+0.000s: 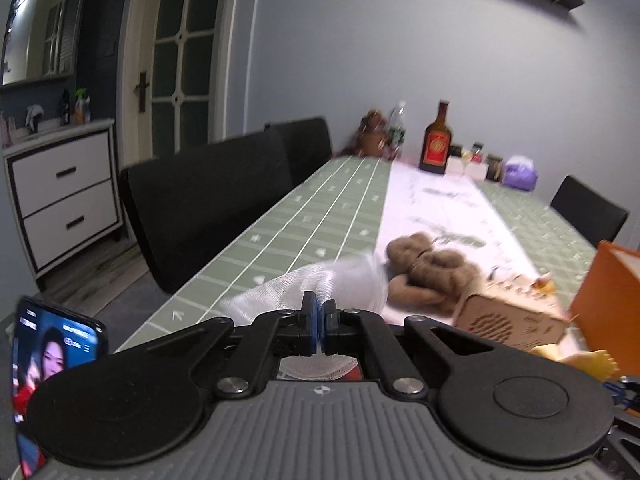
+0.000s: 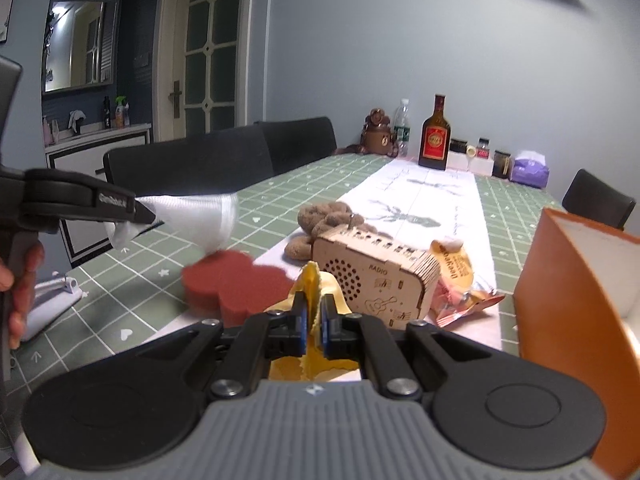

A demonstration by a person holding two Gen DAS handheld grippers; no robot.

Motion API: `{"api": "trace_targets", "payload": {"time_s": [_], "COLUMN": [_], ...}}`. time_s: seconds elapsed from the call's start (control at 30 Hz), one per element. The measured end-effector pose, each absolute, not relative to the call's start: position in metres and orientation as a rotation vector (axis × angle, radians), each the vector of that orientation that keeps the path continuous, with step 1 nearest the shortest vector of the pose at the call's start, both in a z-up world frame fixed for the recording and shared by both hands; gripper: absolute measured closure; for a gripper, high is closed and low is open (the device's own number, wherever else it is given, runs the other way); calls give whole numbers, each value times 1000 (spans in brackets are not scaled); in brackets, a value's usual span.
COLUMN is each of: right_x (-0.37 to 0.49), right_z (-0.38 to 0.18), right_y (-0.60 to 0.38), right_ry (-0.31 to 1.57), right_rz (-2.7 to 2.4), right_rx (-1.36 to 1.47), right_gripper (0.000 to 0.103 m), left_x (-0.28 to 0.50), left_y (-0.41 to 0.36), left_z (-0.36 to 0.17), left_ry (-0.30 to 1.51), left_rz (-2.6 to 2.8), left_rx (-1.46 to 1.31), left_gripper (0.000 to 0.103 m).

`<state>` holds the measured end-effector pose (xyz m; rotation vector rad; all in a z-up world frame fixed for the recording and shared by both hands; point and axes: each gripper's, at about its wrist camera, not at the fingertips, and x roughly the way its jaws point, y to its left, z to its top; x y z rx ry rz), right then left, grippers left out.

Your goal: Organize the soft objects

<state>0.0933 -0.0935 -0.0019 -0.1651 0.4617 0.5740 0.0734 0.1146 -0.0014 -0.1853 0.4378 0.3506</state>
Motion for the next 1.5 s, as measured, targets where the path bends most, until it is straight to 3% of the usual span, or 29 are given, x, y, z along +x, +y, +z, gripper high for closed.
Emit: {"api": "trace_targets", "payload": {"time_s": [0.8, 1.23, 1.5], "right_x": [36, 43, 77], "right_z": [27, 78, 99], "right_y": [-145, -193, -232], "right_ry": [366, 265, 290], "right_rz": [494, 430, 358], "right_rx": [-122, -206, -281], "right_gripper": [99, 99, 99], "left_x": [30, 57, 97], "left_y": [41, -25, -72], "left_z": [29, 71, 74], "left_ry": [368, 310, 376], "left_rz": [15, -157, -276], "left_rx": [-204, -159, -159], "left_gripper": [102, 102, 102]}}
